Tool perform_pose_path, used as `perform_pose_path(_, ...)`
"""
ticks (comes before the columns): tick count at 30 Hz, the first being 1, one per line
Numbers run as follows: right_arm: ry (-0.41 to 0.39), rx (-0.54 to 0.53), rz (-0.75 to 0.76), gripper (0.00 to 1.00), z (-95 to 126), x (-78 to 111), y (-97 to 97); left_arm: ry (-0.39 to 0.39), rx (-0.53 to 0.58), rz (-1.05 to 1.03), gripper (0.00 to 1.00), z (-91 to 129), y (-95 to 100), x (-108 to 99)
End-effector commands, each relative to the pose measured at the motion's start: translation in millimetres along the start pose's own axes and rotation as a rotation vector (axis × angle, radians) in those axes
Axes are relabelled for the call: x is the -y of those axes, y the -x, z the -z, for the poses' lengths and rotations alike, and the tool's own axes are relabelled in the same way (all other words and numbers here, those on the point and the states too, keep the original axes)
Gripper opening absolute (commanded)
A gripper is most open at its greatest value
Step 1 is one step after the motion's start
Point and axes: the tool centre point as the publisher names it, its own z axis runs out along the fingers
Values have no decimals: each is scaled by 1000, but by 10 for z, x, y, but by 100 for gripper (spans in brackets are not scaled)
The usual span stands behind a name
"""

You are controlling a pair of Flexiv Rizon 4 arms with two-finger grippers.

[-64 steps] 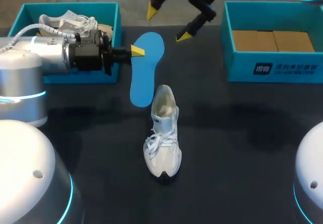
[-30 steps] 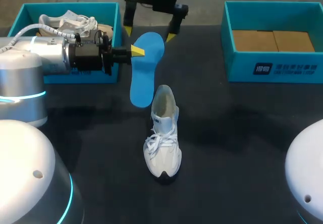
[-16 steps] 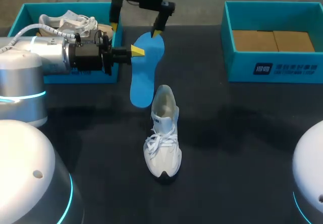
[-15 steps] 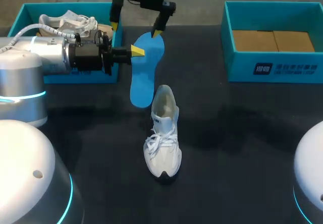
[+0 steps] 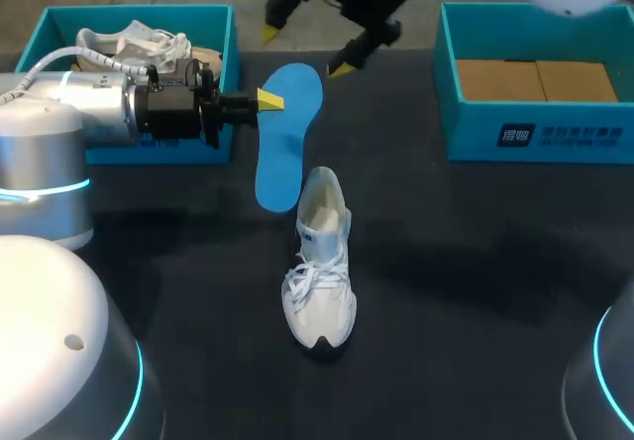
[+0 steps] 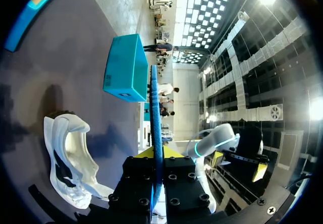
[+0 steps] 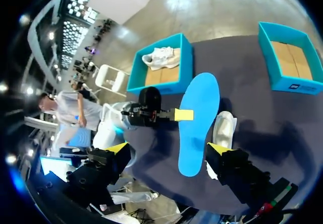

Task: Take the shoe out of the shoebox, open the shoe tongue, remove and reinsert the insole, then place the shoe into the shoebox

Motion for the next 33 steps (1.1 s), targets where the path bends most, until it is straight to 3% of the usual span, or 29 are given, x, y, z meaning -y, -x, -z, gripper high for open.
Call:
perform_pose_path(1,4,-429,14,100,99,43,351,-1,3,1,0,-2,-3,-5)
perform_pose_path(8,-73,-566,19,100,47,-39,494,-1,3,1,0,-2,-3,-5)
perform_pose_path(20,-50,-742,40,100,-169,-100,690,-1,3,1,0,-2,-3,-5)
perform_pose_path(33,-50,-788,40,100,-193,-51,752,-1,3,1,0,-2,-3,-5)
